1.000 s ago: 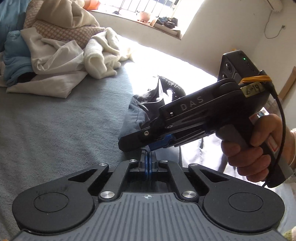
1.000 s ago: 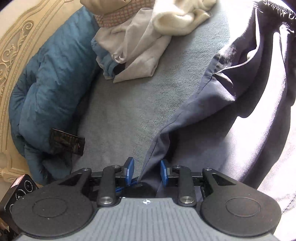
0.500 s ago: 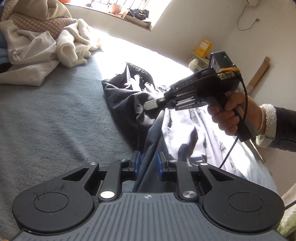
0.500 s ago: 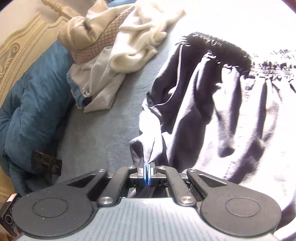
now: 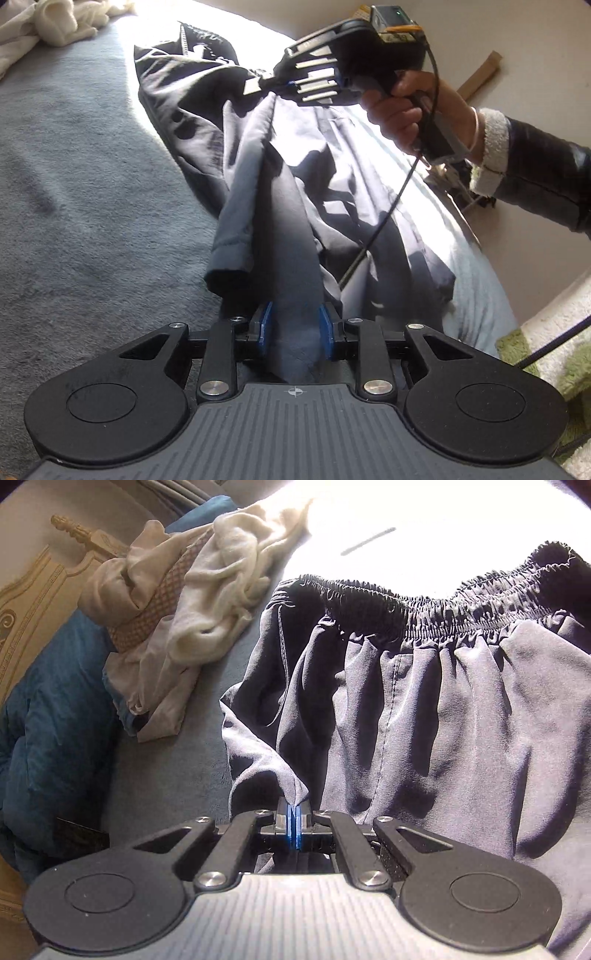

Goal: Fold clothes
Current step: 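Pull the held leg with the left tool to straighten the shorts flat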

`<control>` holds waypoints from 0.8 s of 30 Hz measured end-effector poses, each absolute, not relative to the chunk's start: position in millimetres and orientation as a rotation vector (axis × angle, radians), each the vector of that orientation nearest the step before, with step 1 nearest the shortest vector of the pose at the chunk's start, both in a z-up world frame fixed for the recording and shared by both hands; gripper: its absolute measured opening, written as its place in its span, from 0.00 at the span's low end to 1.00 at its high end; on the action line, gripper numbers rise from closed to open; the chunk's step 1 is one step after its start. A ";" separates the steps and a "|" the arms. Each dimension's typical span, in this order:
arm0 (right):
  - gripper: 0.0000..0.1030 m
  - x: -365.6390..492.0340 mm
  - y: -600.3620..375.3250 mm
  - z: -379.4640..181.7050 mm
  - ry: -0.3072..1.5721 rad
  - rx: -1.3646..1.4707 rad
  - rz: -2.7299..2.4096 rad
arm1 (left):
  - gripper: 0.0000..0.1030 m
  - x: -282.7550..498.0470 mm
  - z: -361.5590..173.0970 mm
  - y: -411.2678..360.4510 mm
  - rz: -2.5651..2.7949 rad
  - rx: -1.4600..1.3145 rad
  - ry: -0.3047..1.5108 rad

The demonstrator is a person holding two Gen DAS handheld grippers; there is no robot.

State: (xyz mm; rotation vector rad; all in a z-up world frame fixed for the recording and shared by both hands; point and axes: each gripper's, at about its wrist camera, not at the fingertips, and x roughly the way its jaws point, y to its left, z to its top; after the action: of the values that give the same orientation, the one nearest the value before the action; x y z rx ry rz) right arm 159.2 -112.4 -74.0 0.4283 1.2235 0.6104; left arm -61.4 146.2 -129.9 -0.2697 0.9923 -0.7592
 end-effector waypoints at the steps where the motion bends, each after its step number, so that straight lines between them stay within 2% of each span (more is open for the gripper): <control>1: 0.02 160.1 -112.5 -74.6 1.227 0.433 0.609 | 0.26 -65.0 -129.8 144.0 -0.765 -0.244 0.997; 10: 0.02 159.0 -108.8 -74.3 1.225 0.433 0.622 | 0.27 -50.7 -115.1 192.8 -0.560 -0.288 0.901; 14: 0.02 158.3 -106.6 -73.2 1.223 0.430 0.622 | 0.40 -30.1 -124.7 190.8 -0.524 -0.264 0.883; 19: 0.02 156.4 -104.7 -69.7 1.214 0.417 0.619 | 0.41 -7.3 -144.4 176.9 -0.534 -0.333 0.926; 20: 0.02 155.8 -103.8 -68.6 1.210 0.409 0.622 | 0.35 -5.1 -147.1 174.7 -0.526 -0.339 0.929; 21: 0.02 154.9 -102.1 -66.7 1.202 0.396 0.628 | 0.15 -3.7 -148.9 173.6 -0.515 -0.345 0.926; 22: 0.02 153.9 -99.7 -64.3 1.193 0.379 0.638 | 0.05 -3.6 -149.4 174.3 -0.499 -0.352 0.916; 24: 0.02 151.7 -93.8 -58.5 1.170 0.339 0.658 | 0.01 -5.3 -148.3 178.8 -0.469 -0.376 0.894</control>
State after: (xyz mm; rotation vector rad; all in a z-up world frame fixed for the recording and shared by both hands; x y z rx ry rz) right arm 151.7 -93.8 -58.5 0.3391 1.1696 0.6580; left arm -5.3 178.8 -148.3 -0.3759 0.8938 -0.4692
